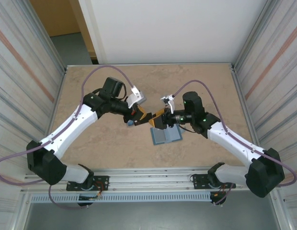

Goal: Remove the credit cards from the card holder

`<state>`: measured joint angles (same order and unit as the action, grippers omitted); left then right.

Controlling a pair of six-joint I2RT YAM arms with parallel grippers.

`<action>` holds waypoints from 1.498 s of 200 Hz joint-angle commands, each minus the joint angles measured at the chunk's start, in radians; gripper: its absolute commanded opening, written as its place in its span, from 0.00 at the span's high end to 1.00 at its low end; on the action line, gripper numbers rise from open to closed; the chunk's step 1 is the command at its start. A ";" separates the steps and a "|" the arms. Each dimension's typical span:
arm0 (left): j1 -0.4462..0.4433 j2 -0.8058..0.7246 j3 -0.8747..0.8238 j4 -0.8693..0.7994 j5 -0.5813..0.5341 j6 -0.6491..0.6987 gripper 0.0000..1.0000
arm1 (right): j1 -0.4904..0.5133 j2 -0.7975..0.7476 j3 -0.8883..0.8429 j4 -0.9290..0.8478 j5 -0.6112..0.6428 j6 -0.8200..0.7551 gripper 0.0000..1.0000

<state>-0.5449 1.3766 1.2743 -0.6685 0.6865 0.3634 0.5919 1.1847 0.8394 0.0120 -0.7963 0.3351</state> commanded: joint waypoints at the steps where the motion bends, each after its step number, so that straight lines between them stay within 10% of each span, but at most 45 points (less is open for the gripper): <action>1: 0.015 -0.035 -0.044 0.096 -0.123 0.065 1.00 | -0.013 -0.047 -0.017 -0.031 0.064 0.008 0.37; 113: 0.132 0.091 -0.178 0.372 -0.194 0.307 1.00 | -0.038 -0.137 -0.045 -0.153 0.449 0.091 0.06; 299: 0.204 0.357 -0.092 0.430 -0.213 0.308 1.00 | -0.061 -0.129 -0.044 -0.195 0.506 0.127 0.05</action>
<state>-0.3527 1.7119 1.1542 -0.2527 0.4725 0.6453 0.5362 1.0668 0.7982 -0.1692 -0.3061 0.4412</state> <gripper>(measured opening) 0.057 0.954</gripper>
